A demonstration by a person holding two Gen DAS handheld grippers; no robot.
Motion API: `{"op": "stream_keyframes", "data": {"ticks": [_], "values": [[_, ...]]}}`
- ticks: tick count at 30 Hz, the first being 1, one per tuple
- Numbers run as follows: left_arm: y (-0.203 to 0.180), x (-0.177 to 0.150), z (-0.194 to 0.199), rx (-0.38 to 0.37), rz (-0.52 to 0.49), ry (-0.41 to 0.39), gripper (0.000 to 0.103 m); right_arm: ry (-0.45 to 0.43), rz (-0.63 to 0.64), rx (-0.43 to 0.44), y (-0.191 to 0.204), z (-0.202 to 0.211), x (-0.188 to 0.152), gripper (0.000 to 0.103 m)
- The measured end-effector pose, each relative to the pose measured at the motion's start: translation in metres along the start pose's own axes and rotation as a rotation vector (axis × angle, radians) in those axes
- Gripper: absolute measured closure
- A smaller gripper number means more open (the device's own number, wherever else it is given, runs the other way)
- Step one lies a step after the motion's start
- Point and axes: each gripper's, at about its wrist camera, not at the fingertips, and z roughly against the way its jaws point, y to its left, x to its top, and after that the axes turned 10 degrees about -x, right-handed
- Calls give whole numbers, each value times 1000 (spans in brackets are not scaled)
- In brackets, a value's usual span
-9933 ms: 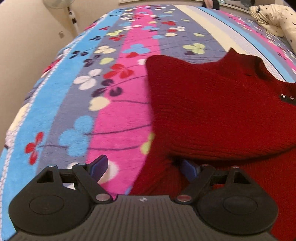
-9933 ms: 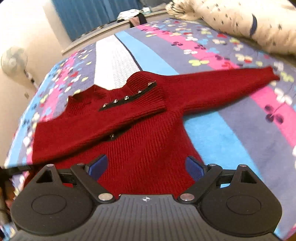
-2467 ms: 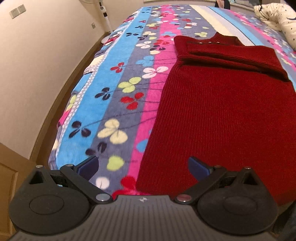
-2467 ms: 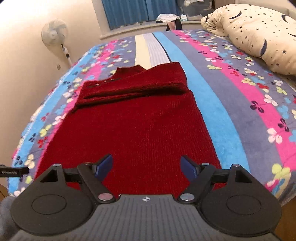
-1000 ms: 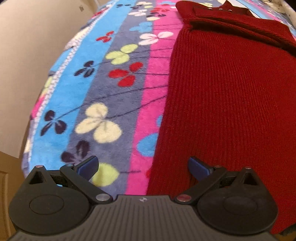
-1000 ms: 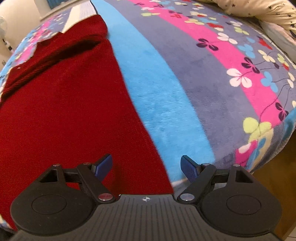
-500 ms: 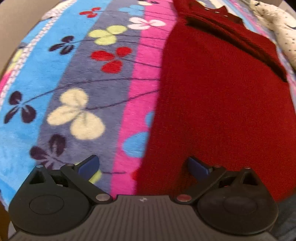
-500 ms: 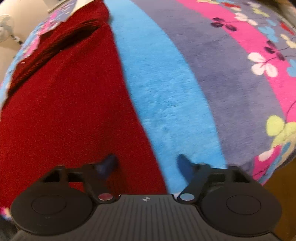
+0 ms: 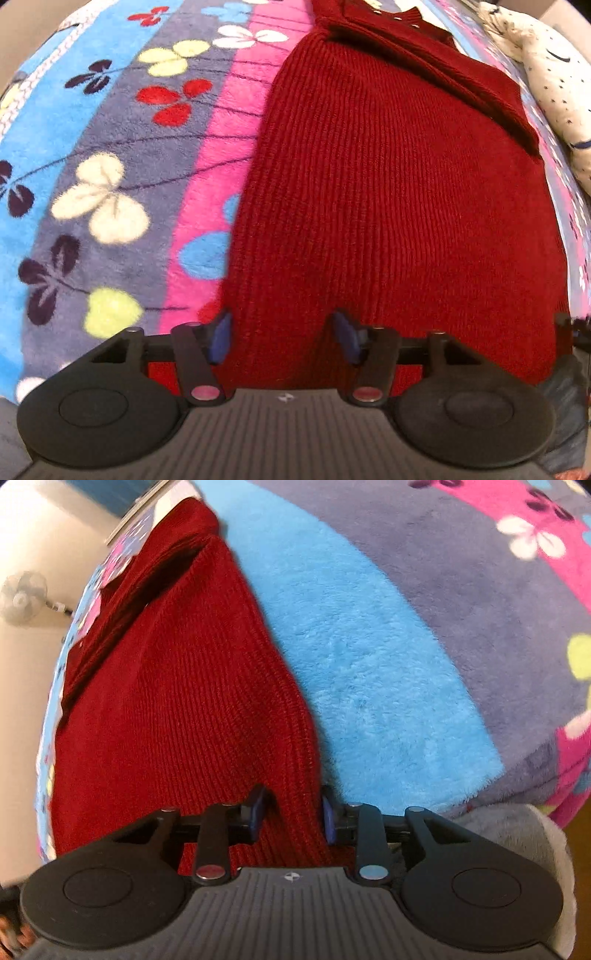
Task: Fold small clothes
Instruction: 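Grasp the hem with both grippers and lift it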
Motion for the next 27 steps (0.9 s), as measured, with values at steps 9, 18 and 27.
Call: {"op": "stream_keyframes", "data": {"ticks": [9,18,27], "values": [[-23,-8,76,-18,-6,-149,96,-122,53,62,22,64,-3,90],[-48,-59,131,-44,-66,-221,96,-255,38,172,15,152,-26,93],[-40,-142,161,-85,-35,-186,96,-225,-29,158,-29,194,-104,93]]}}
